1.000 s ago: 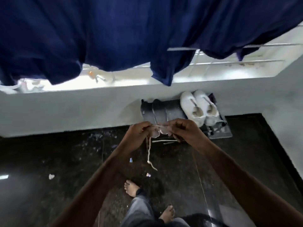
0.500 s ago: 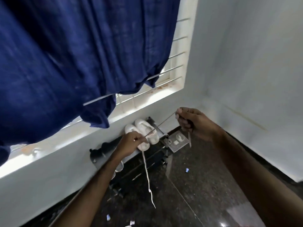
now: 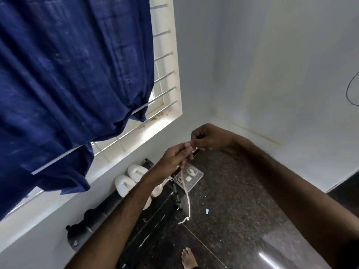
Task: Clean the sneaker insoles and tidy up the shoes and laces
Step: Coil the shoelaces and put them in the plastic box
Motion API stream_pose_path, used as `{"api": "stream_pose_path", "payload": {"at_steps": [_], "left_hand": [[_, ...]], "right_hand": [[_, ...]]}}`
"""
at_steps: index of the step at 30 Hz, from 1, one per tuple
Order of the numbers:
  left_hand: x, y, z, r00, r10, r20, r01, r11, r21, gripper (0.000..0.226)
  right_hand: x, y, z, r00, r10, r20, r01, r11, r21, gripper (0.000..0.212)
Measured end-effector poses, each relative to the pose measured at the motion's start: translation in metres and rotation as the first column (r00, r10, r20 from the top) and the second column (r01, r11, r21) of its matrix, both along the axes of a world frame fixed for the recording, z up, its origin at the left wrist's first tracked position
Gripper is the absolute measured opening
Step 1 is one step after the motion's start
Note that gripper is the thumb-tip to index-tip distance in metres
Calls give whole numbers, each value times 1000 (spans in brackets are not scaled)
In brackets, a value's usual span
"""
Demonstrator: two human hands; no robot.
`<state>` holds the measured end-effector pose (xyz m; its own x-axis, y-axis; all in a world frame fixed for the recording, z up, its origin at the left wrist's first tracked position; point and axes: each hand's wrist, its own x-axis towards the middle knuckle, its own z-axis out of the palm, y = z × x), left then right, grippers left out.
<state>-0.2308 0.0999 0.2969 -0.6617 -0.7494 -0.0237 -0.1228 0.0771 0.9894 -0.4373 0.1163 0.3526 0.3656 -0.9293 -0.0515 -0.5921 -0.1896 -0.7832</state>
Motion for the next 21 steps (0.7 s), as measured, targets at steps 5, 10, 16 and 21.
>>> {"api": "stream_pose_path", "payload": {"at_steps": [5,10,16,21], "left_hand": [[-32,-52,-17,998,66,-5,-66,998,13,40],[-60,-100,-18,999,2,36,-1,1000,-26,38],[-99,-133,-14,999,-42,10,42,998,43,31],[-118,-151,-12,998,65,12,-66,995,81,34]], "right_hand": [[-58,-42,15,995,-90,45,86,993,87,21],[-101,-84,9,974,-215,66,211,975,72,12],[-109,-135,-7,989,-146,35,145,989,28,26],[-137,-179,-18,988,-2,157,-11,997,76,17]]}}
